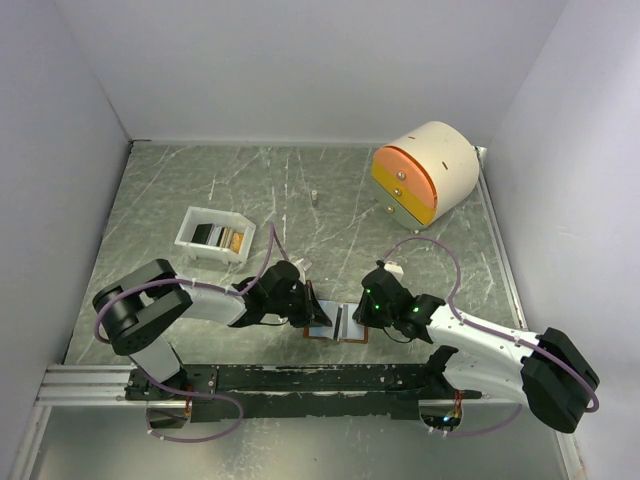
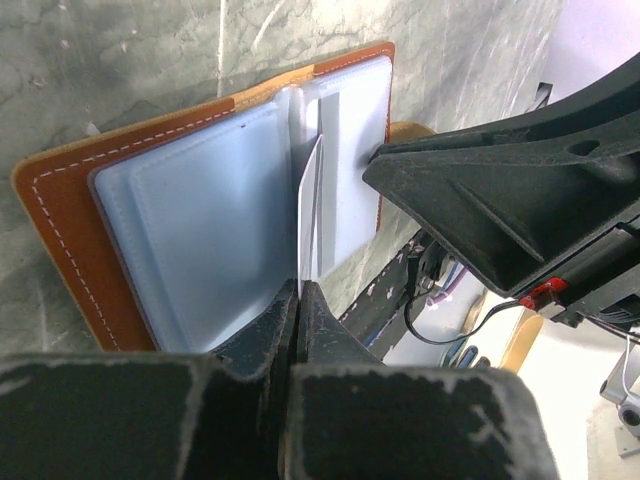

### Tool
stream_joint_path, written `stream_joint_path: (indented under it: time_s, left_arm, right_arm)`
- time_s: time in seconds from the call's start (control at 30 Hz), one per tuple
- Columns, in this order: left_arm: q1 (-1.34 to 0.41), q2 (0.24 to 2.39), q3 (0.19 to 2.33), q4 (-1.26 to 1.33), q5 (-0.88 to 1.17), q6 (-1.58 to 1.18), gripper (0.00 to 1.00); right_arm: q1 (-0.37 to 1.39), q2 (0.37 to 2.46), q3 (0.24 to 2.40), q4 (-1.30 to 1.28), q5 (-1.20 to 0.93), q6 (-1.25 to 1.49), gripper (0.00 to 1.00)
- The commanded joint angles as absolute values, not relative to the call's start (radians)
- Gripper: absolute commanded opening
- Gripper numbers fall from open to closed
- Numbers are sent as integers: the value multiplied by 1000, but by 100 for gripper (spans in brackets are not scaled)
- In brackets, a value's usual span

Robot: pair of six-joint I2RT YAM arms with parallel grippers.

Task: Put the credit cards into the card holder
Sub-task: Insert the credit card into the card holder.

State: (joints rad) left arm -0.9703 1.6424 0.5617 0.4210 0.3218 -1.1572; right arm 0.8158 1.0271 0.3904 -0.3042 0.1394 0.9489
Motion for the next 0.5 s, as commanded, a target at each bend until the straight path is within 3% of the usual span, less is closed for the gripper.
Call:
stream_joint_path:
  time_s: [0.0,0.47]
  left_arm:
    - [-965,1665,589,405,294,-1148,7]
    - [-984,1704,618,389,242,-1157,7]
  right_arm:
    - [818,1023,370,-318,152,957,16]
    - [819,1021,359,-303,145,970,16]
